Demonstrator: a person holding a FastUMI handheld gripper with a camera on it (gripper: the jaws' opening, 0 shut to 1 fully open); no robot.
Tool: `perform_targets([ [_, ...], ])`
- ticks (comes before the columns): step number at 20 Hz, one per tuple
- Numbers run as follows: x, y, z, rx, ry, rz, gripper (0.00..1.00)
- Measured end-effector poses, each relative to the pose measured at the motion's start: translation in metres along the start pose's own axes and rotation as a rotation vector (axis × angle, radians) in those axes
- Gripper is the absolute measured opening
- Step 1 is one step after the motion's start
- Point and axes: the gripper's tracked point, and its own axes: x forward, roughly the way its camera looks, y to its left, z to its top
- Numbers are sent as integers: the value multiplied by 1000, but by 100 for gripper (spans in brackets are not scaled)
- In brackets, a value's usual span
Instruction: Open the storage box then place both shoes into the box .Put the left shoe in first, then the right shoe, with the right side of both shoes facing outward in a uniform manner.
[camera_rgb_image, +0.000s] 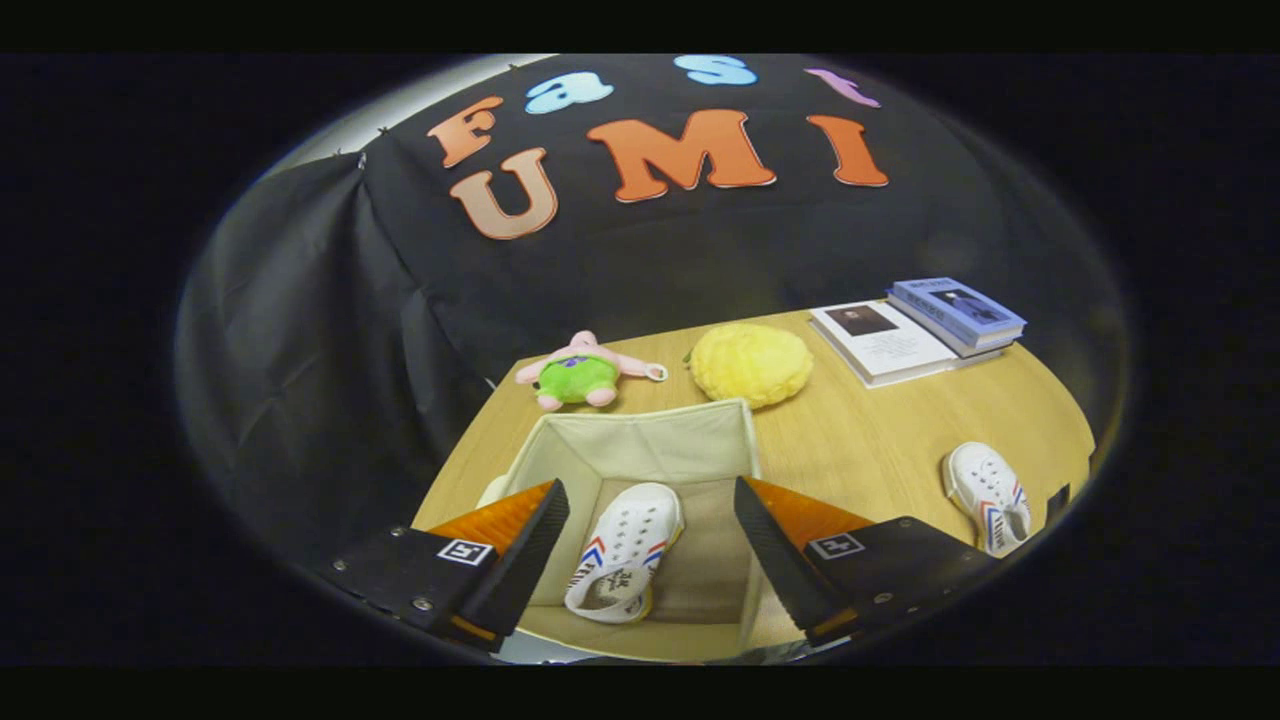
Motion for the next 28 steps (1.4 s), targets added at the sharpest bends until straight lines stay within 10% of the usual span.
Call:
perform_targets([
  [13,-42,-192,19,-3,-67,-219,99],
  [28,-56,-359,-63,-1,107,-335,99],
])
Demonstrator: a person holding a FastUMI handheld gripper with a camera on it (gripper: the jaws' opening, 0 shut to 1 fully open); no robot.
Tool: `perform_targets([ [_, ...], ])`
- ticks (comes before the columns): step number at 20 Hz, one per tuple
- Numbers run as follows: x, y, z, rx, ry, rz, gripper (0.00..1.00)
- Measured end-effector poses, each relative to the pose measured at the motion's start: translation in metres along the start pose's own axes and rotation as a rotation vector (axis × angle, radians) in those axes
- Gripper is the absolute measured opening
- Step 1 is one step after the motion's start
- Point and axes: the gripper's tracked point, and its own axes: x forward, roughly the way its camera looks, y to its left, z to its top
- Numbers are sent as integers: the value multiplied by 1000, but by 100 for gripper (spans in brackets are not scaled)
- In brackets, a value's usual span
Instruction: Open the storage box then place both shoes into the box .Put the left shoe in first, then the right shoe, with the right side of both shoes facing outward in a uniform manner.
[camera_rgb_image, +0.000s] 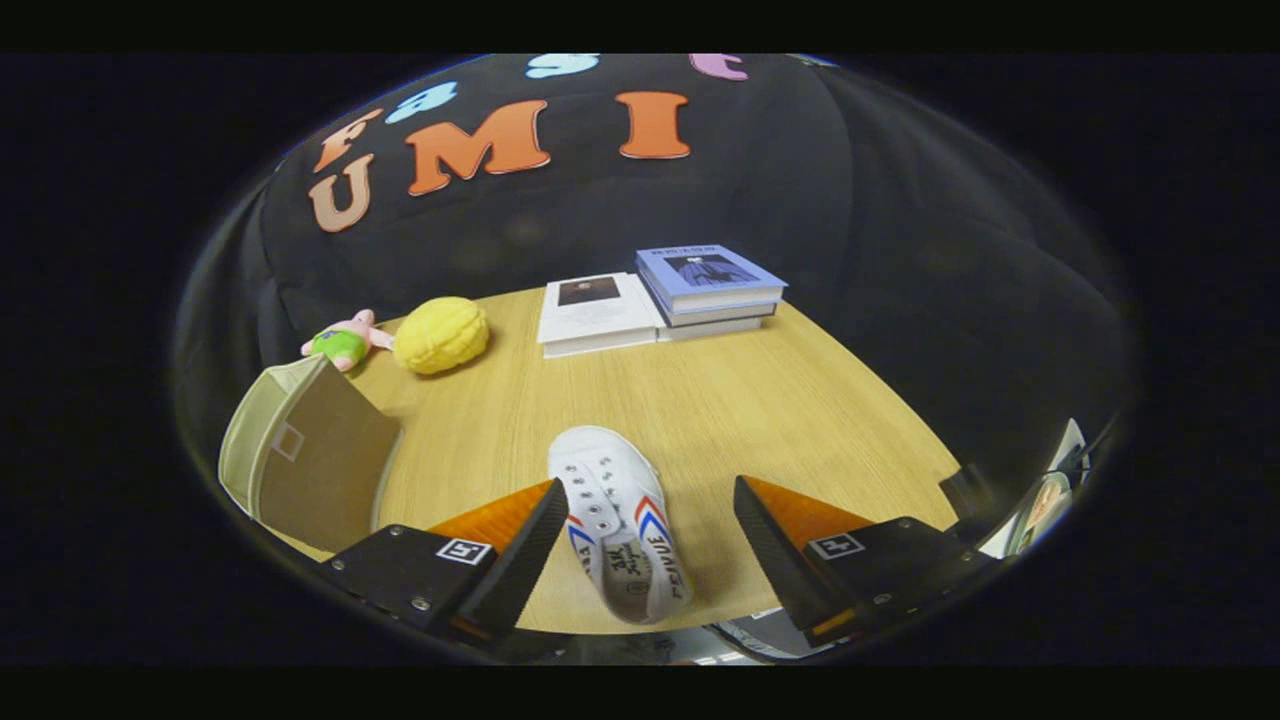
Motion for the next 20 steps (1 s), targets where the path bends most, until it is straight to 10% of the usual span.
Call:
perform_targets([
  [11,42,-3,-72,38,160,36,84],
  [20,42,8,-72,93,165,58,16],
])
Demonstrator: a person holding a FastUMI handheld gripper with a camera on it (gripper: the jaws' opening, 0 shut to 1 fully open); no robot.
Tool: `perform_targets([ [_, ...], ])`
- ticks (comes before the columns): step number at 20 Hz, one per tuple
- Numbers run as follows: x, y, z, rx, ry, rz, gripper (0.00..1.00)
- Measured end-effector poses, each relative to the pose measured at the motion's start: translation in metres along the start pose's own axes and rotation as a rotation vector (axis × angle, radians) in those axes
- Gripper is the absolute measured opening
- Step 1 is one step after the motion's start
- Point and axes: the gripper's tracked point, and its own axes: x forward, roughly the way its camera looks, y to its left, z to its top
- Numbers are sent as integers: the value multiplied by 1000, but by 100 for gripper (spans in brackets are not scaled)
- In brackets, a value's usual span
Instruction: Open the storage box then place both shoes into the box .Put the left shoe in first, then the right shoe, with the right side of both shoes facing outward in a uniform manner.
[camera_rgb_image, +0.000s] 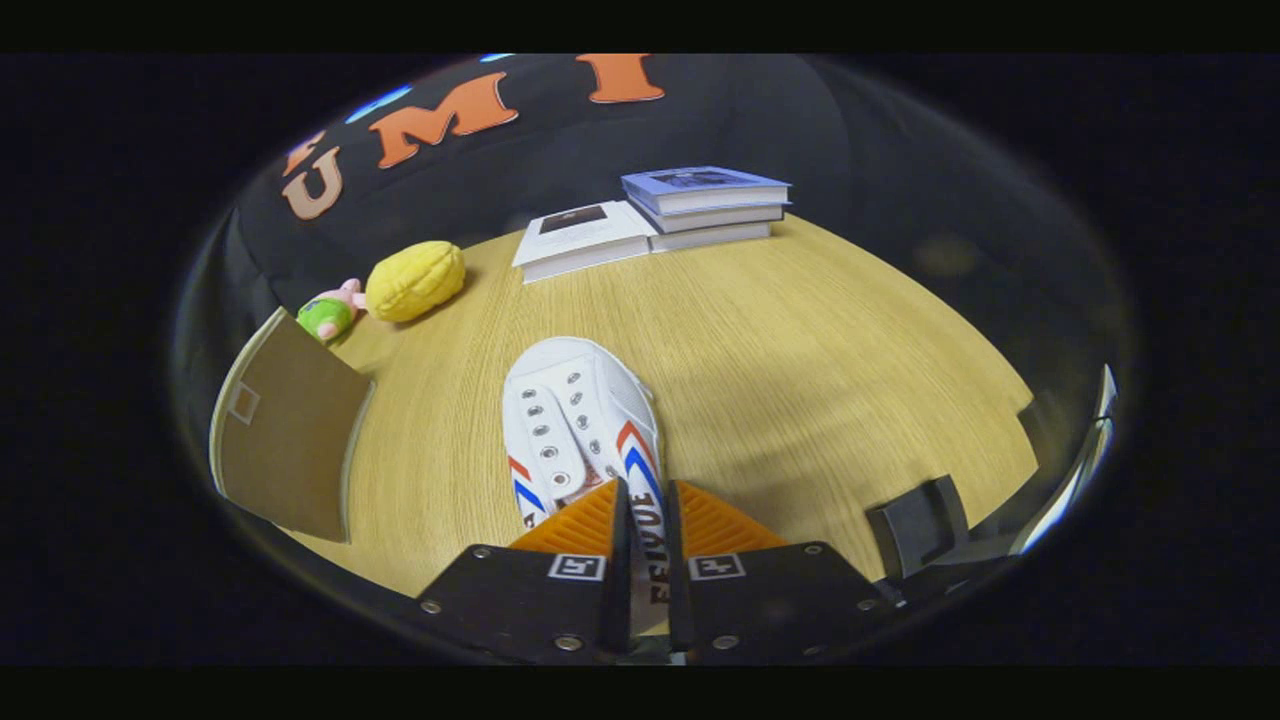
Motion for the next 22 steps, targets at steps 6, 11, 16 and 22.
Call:
perform_targets([
  [6,-31,21,20,55,-43,-44,1],
  [11,-57,74,54,88,-104,-15,1],
  [16,-84,141,79,113,-166,27,1],
  [22,-117,232,86,89,-202,87,1],
])
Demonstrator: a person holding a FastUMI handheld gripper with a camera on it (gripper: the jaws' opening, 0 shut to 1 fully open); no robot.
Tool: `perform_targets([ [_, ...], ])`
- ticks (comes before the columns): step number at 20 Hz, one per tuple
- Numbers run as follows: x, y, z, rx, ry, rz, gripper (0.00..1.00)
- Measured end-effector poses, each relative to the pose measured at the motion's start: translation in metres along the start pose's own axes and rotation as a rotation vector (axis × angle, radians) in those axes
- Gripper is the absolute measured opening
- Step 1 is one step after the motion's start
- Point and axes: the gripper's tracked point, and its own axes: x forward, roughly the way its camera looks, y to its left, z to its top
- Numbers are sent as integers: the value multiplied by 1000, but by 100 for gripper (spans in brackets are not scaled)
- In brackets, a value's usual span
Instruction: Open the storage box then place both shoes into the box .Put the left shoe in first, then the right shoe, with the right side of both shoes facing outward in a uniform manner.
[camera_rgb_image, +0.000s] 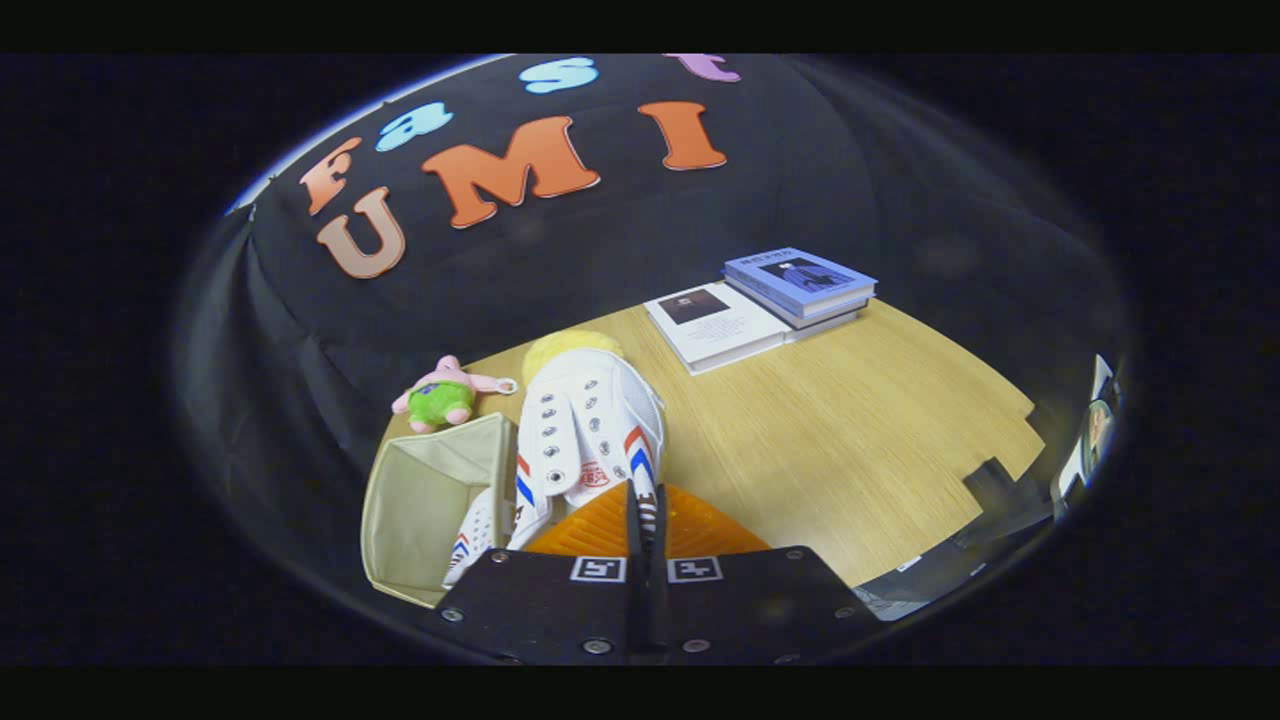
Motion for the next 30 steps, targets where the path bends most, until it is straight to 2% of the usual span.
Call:
perform_targets([
  [4,-10,53,-8,-26,-15,43,1],
  [9,-2,94,-36,-76,9,48,1],
  [17,16,99,-82,-145,113,0,4],
  [20,3,123,-54,-140,33,80,33],
  [23,-5,117,-27,-185,-31,87,97],
  [24,-8,114,-19,-186,-44,88,99],
  [30,-23,78,47,-220,-149,71,99],
])
